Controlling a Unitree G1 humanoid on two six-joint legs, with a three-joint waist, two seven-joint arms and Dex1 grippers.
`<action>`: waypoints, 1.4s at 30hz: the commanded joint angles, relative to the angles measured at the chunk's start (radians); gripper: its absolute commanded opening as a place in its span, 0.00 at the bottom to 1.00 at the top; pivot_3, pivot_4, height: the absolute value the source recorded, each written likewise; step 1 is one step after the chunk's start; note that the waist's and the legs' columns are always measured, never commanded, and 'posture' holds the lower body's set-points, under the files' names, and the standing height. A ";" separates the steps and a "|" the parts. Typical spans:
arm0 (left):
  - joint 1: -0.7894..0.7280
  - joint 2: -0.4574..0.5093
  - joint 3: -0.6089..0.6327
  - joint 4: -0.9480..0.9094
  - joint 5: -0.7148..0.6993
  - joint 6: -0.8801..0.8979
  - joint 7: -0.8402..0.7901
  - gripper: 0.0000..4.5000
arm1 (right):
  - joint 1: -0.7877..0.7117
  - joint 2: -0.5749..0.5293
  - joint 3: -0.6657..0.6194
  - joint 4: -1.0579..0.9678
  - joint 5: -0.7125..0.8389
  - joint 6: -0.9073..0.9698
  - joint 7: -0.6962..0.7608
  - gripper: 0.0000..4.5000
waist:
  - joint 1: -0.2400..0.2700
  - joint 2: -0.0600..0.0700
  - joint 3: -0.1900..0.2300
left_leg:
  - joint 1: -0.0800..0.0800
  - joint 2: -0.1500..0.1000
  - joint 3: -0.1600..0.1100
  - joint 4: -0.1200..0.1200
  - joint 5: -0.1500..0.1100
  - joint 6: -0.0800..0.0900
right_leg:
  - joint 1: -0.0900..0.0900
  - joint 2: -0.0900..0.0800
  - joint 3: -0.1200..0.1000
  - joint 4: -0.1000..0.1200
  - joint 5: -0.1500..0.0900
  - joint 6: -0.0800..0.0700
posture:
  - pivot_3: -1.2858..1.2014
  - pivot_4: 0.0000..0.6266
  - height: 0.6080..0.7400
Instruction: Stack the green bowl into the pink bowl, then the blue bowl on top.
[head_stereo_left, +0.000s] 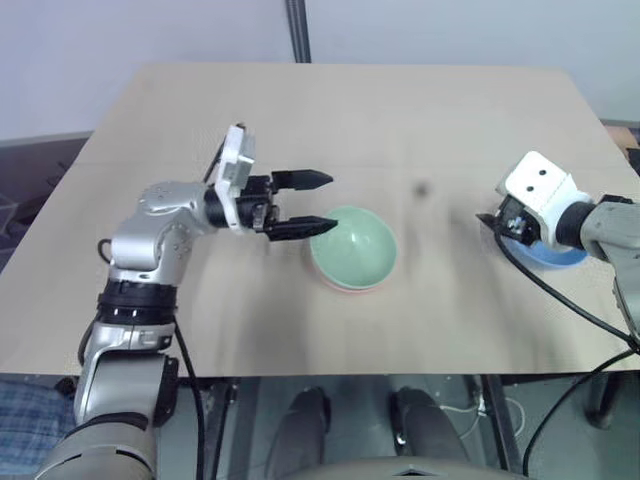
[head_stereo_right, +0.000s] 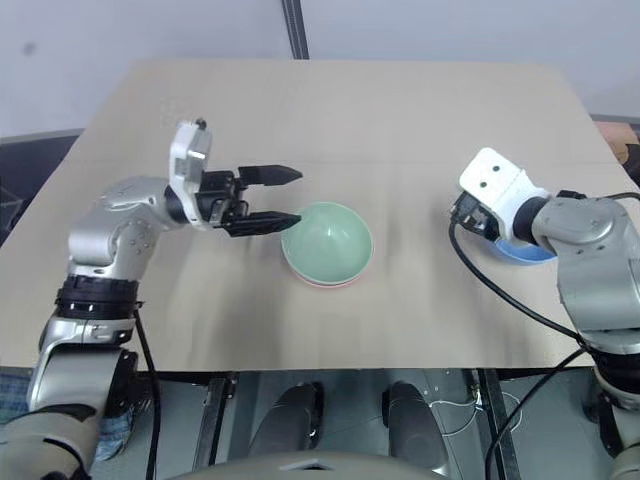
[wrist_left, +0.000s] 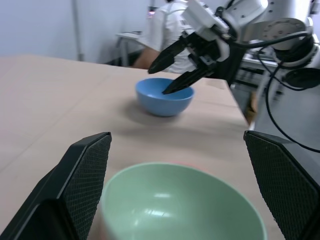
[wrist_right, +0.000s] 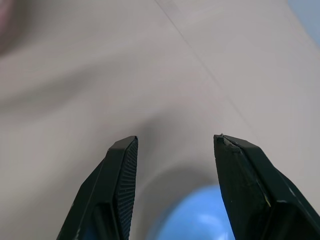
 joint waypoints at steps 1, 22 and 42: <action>-0.060 -0.022 -0.017 0.041 0.018 -0.029 -0.049 1.00 | 0.043 0.024 -0.056 -0.067 0.016 0.135 -0.064 0.56 | 0.001 0.000 0.000 | 0.000 0.000 0.000 0.000 0.000 0.000 | 0.000 0.000 0.000 0.000 0.000 0.000 | 0.52 0.24 1.00; -0.086 -0.066 -0.018 0.057 0.055 -0.031 -0.093 1.00 | 0.218 0.036 -0.039 0.082 0.064 0.096 -0.237 0.00 | 0.000 0.000 0.000 | 0.000 -0.001 -0.001 0.002 0.000 0.000 | 0.000 0.000 0.000 0.003 0.000 0.000 | 0.52 0.24 1.00; 0.124 0.096 0.155 -0.076 0.045 -0.006 0.069 1.00 | -0.171 0.118 0.120 -0.050 0.355 -0.276 0.035 0.00 | -0.004 0.001 0.001 | -0.001 0.000 -0.002 0.001 0.000 0.000 | -0.001 0.000 -0.001 0.003 0.000 0.000 | 0.52 0.24 1.00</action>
